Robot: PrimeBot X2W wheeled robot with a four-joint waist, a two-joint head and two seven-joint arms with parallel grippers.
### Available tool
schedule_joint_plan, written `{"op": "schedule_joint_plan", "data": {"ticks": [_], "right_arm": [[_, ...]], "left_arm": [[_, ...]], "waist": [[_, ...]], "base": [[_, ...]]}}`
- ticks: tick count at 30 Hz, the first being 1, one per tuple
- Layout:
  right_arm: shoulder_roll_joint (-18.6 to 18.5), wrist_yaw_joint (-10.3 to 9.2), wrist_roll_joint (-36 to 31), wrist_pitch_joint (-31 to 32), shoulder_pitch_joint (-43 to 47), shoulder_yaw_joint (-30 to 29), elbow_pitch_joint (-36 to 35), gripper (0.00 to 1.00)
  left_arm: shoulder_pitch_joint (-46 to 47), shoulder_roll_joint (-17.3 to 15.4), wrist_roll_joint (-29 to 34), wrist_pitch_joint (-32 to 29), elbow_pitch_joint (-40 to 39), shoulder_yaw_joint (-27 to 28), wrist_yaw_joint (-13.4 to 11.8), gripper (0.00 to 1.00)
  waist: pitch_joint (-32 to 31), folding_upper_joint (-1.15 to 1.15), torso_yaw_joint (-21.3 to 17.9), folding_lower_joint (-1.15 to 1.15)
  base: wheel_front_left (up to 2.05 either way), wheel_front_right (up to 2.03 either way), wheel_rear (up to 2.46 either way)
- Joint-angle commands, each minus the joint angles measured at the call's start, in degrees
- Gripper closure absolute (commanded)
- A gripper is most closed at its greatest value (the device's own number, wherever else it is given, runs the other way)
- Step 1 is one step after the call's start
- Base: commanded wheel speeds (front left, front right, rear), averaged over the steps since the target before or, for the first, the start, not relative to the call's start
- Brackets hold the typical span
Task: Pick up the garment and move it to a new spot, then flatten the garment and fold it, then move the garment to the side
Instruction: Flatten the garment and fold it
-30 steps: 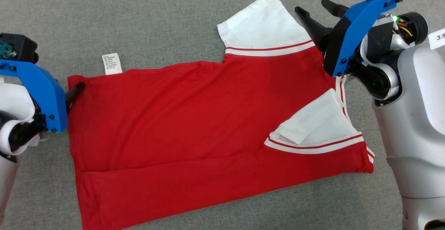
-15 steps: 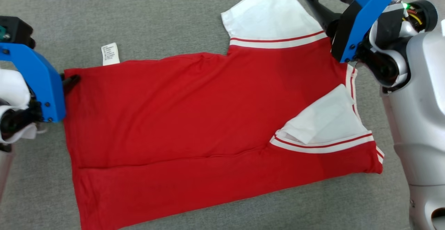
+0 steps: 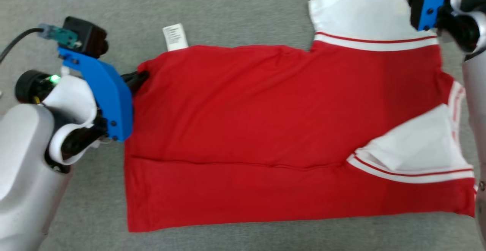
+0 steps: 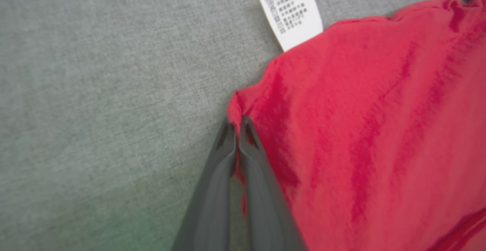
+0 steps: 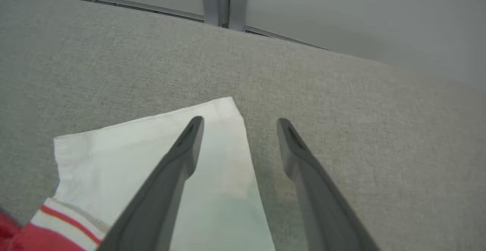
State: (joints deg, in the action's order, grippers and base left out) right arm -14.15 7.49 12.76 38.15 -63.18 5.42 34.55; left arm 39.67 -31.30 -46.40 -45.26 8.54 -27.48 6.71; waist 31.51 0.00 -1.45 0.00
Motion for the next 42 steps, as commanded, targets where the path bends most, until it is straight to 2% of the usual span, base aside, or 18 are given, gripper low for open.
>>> {"op": "schedule_joint_plan", "data": {"ticks": [1,6,11,12,13,19,26,34,42], "right_arm": [[-0.6,0.01,-1.5,0.8,-1.6,-0.4,1.5,0.00],[-1.0,0.01,-5.1,3.4,-4.3,-2.8,5.4,0.00],[-2.0,0.01,-7.8,5.3,-3.8,-2.6,7.9,0.00],[-2.2,0.01,-7.8,5.9,-3.2,-2.4,8.5,0.29],[-2.3,0.00,-7.6,5.7,-3.1,-2.2,8.5,1.00],[-2.4,0.00,-4.9,0.2,-2.8,-1.7,6.1,1.00],[-3.1,0.00,0.6,-5.3,-0.2,-1.0,4.7,1.00],[-6.2,0.00,7.1,-9.1,5.7,3.3,0.7,1.00],[-9.0,0.01,13.4,-12.5,13.1,6.4,-3.7,1.00]], "left_arm": [[-0.4,1.2,0.5,0.5,0.3,-2.3,0.6,1.00],[1.2,2.4,0.1,2.8,0.4,-5.5,0.8,1.00],[2.2,3.2,-0.8,5.0,1.0,-8.7,0.9,1.00],[2.6,2.9,-1.4,5.8,1.3,-9.6,0.9,1.00],[2.8,2.7,-1.5,6.3,1.5,-9.7,0.9,1.00],[3.7,1.2,0.5,13.8,4.0,-7.8,0.6,1.00],[1.9,1.2,0.6,21.6,7.6,-5.7,0.5,1.00],[-2.7,1.8,-0.7,29.8,8.5,-3.3,0.3,1.00],[-6.9,2.4,-0.4,35.4,8.5,-4.6,0.5,1.00]], "waist": [[2.2,0.00,3.0,0.00],[3.6,0.00,5.8,0.00],[3.7,0.00,7.0,0.00],[3.6,0.00,7.1,0.00],[3.6,0.00,7.0,0.00],[2.7,0.00,5.7,0.00],[-0.3,0.00,4.0,0.00],[-4.1,0.00,2.7,0.00],[-8.2,0.00,2.4,0.00]], "base": [[0.00,0.00,0.00],[0.00,0.00,0.00],[0.00,0.00,0.00],[0.00,0.00,0.00],[0.00,0.00,0.00],[0.00,0.00,0.00],[0.00,0.00,0.00],[0.00,0.00,0.00],[0.00,0.00,0.00]]}}
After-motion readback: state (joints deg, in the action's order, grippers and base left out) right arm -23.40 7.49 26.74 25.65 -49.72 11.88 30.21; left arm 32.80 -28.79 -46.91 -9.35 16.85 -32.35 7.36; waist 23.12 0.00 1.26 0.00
